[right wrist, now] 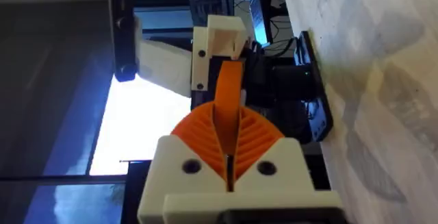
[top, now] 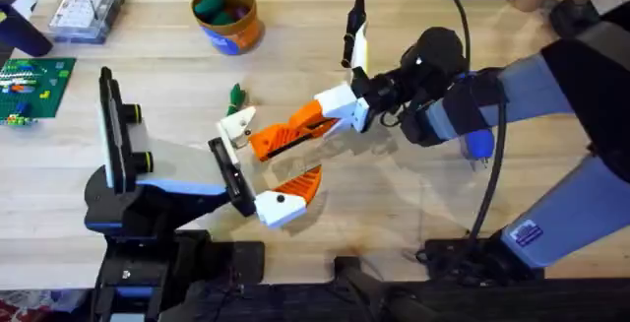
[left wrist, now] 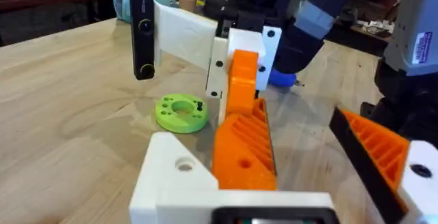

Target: Pick up the gripper from the table and insert it into the empty holder that is missing its gripper. Then pick up a screw, insert it into the mounting hole, and use the screwdriver to tighten it. Finally, clean up the table by picking up the vegetable and placing it into the bucket.

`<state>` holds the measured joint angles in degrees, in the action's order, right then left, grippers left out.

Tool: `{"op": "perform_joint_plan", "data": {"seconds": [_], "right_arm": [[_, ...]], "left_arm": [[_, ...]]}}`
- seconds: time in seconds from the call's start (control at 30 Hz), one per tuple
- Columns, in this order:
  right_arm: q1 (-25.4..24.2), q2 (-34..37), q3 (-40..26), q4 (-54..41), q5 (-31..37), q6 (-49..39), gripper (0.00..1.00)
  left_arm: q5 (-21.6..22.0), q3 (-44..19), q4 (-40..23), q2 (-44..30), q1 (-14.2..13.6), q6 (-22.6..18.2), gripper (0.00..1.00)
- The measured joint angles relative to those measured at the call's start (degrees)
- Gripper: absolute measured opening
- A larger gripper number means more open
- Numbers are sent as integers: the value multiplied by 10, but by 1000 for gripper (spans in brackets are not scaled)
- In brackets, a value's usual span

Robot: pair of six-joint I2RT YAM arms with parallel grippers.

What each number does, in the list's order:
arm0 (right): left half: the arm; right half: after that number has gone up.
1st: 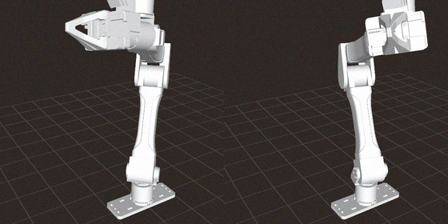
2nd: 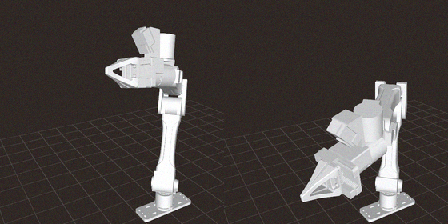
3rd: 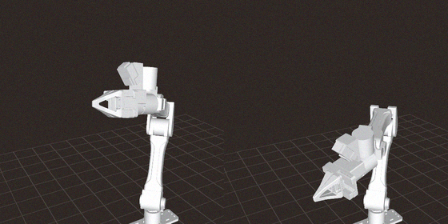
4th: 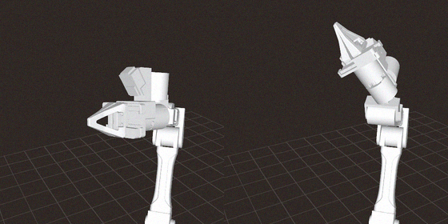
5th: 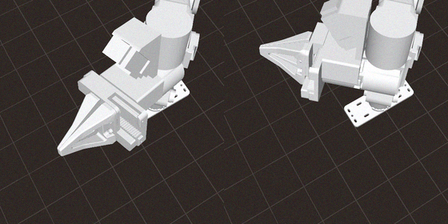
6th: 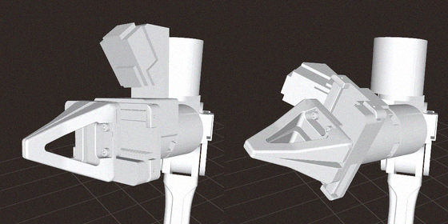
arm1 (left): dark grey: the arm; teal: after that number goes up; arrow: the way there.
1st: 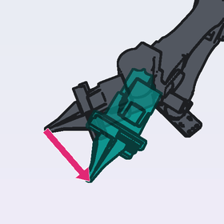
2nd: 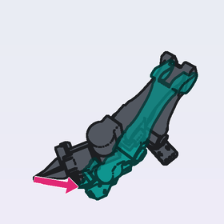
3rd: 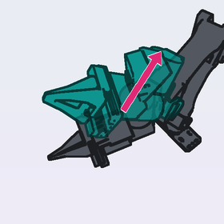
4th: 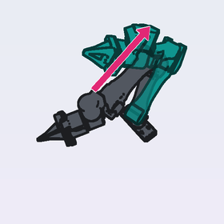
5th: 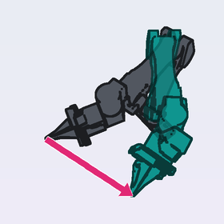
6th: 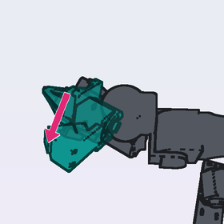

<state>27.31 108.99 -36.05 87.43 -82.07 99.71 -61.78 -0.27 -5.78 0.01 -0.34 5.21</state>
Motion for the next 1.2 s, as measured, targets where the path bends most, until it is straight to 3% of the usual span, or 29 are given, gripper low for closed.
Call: {"op": "perform_joint_plan", "data": {"seconds": [1.2], "right_arm": [[0,-38,-17,-2,-3,53,17]], "left_arm": [[5,0,1,0,0,-1,986]]}}
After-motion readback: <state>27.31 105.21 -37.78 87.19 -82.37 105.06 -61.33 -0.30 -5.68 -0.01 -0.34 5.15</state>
